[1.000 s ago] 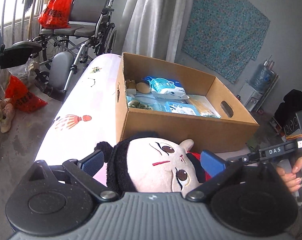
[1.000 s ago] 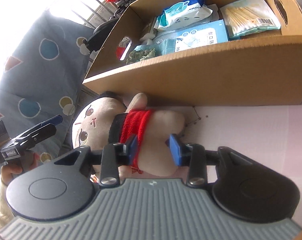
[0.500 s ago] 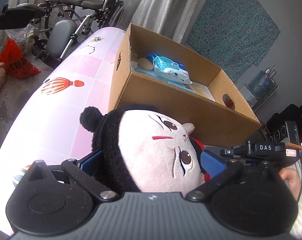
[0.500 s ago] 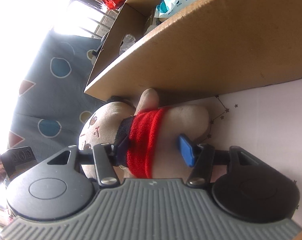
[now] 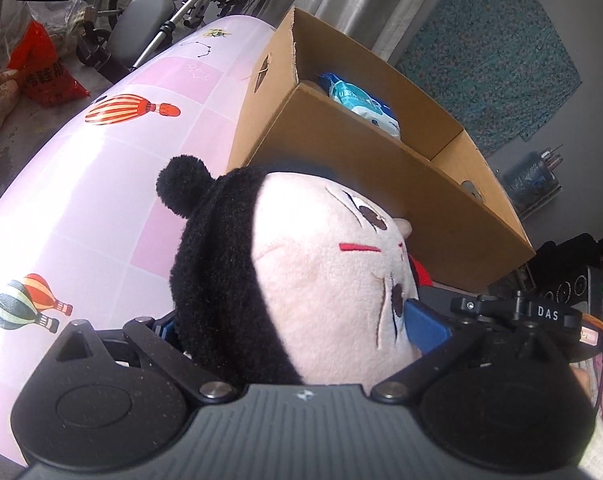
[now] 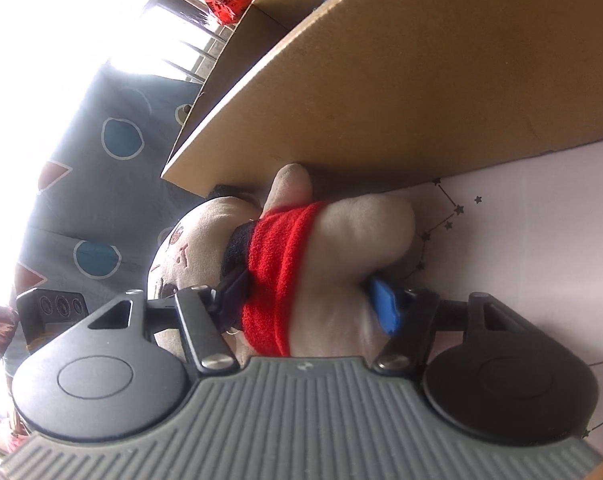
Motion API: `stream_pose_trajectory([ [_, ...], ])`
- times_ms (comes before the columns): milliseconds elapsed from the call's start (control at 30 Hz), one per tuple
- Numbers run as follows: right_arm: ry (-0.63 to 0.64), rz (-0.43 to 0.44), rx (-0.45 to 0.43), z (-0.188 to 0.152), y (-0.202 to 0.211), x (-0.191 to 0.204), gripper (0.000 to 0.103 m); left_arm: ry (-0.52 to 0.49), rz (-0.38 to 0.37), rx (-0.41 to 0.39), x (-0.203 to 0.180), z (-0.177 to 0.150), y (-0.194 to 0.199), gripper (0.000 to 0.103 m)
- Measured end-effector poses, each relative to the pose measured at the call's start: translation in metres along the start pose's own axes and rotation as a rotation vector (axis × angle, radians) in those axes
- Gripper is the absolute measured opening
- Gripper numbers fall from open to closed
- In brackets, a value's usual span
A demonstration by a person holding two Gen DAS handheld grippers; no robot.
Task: Organize soft objects
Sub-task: 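Grasp the plush doll's body with the right gripper while the left gripper grips its head, then lift the plush doll with both grippers and lower it into the box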
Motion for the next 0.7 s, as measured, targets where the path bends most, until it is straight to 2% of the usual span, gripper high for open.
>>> stream_pose_trajectory([
  [67,0.016,0.017,-0.003,-0.009,0.009,0.006,0.063,-0.016,0.014,0.005,-0.009,-0.007,0.012,0.103],
  [200,0.046,0.078,0.014,-0.027,0.041,0.026,0.062,-0.030,-0.050,0.019,-0.014,-0.023,0.042,0.103],
  [333,0.112,0.099,0.021,-0.035,0.075,0.060,0.062,-0.113,-0.087,0.004,-0.034,-0.028,0.079,0.103],
  [433,0.195,0.113,-0.032,-0.020,0.108,0.089,0.062,-0.162,-0.113,-0.063,-0.054,-0.017,0.106,0.103],
  [533,0.297,0.112,-0.095,0.010,0.133,0.116,0.062,-0.209,-0.140,-0.147,-0.076,0.010,0.125,0.103],
  [633,0.411,0.040,-0.149,0.051,0.142,0.139,0.062,-0.270,-0.161,-0.191,-0.099,0.050,0.122,0.103],
  [700,0.433,-0.033,-0.165,0.082,0.143,0.143,0.062,-0.295,-0.168,-0.188,-0.111,0.080,0.106,0.103],
])
Point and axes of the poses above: each gripper's, at about its wrist camera, not at the fingertips, and y roughly against the way its jaws point, x to its left, z to its top, the point moved 1 cm from there along -y, roughly the way its jaws point, and after that the axes turned 12 degrees about z, right-handed, at the moved point
